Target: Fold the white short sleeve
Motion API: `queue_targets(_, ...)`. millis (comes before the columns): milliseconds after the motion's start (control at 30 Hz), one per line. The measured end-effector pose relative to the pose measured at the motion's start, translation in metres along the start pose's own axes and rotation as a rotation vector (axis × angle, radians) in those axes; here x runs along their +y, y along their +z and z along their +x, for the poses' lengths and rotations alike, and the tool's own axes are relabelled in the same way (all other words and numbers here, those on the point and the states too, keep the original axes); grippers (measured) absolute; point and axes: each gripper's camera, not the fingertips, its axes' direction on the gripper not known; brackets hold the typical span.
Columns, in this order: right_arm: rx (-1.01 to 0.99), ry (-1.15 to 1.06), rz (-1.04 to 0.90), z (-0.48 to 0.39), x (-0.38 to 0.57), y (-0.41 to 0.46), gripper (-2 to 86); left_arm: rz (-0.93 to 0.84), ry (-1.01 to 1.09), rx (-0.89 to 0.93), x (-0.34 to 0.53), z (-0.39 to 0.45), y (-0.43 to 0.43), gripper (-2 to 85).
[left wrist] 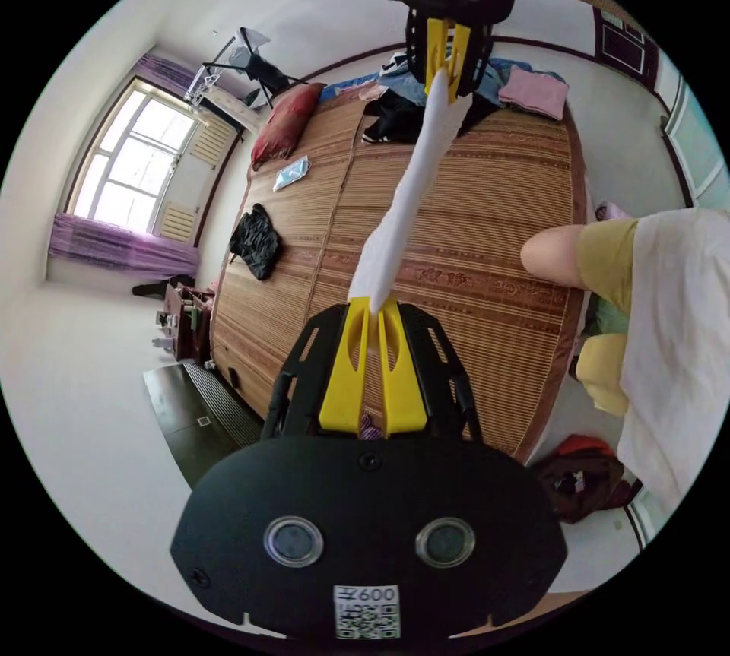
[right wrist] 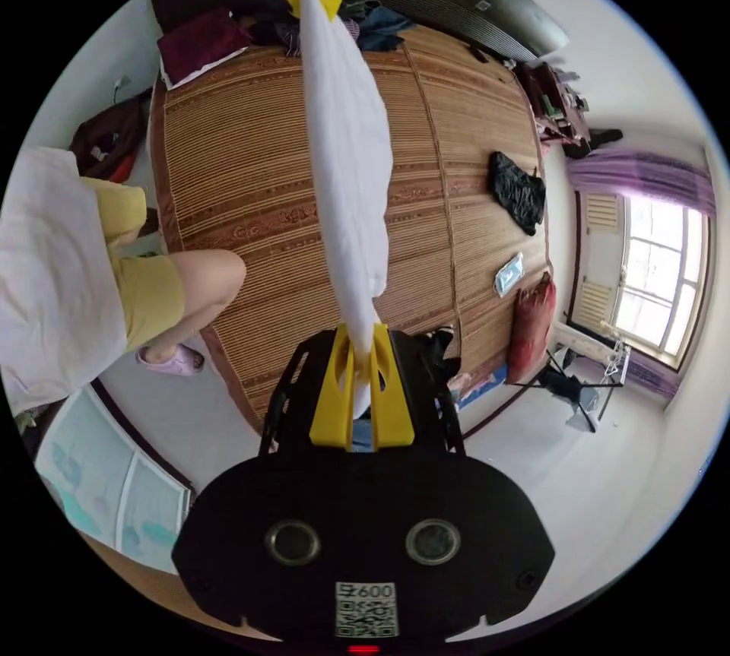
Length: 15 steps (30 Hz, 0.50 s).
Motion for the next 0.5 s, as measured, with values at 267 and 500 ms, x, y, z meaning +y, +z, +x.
queue_targets(267,-0.092,0.075,-0.042,-0.033,0.132,-0.07,-0.8,0.006,0.034,0.241,-0.004,0.081,0.067,2.4)
queue_targets(500,-0.145,0.1,-0.016,-0.055,0.409,-0.082,-0.8,0.186,0.064,0.196,-0.131,0.206,0.107,2.4)
